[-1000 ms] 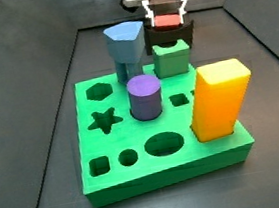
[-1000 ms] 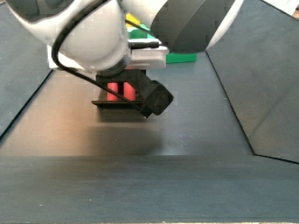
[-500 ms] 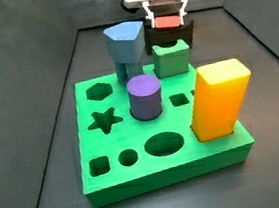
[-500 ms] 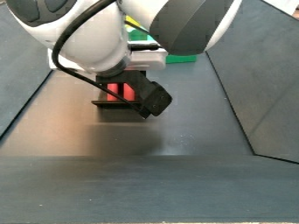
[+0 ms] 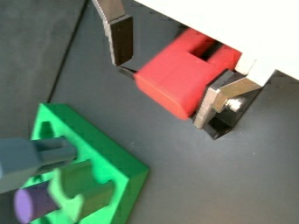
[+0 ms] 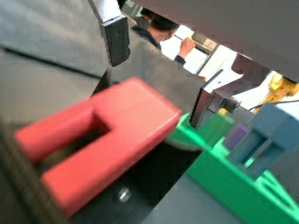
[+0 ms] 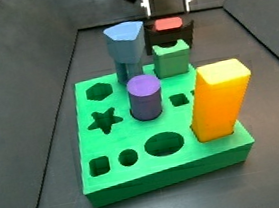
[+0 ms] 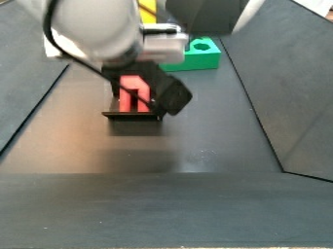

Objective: Pick up the square-circle object. Move up. Place the square-circle object on the fixture. Regrasp the square-circle object. Move to above the board. Insert the square-circle object.
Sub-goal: Regrasp the square-circle object.

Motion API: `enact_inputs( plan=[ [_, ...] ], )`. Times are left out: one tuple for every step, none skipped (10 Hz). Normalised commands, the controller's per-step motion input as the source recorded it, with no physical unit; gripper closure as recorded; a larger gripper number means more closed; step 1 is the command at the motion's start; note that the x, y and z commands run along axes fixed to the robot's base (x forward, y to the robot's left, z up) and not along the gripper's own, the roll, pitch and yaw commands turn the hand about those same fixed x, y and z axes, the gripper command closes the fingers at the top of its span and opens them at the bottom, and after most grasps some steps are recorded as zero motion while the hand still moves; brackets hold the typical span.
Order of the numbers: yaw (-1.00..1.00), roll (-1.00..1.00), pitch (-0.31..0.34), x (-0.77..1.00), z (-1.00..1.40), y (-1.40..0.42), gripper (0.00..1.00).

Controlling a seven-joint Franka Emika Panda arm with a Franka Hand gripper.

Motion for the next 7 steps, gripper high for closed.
enact_inputs(
  plan=[
    [0.02, 0.04, 0.001, -0.04, 1.0, 0.01, 0.0],
    [0.02, 0.03, 0.014, -0.04, 0.88, 0.01, 0.0],
    [0.02, 0.02, 0.026, -0.04, 0.7, 0.01, 0.0],
    [0.02, 0.02, 0.038, -0.03, 0.51, 0.01, 0.0],
    [0.01, 0.02, 0.046, -0.03, 0.39, 0.01, 0.0],
    [0.04, 1.0, 0.052, -0.09, 0.78, -0.74, 0.0],
    [0.04, 1.0, 0.052, -0.08, 0.7, -0.74, 0.0]
  ],
)
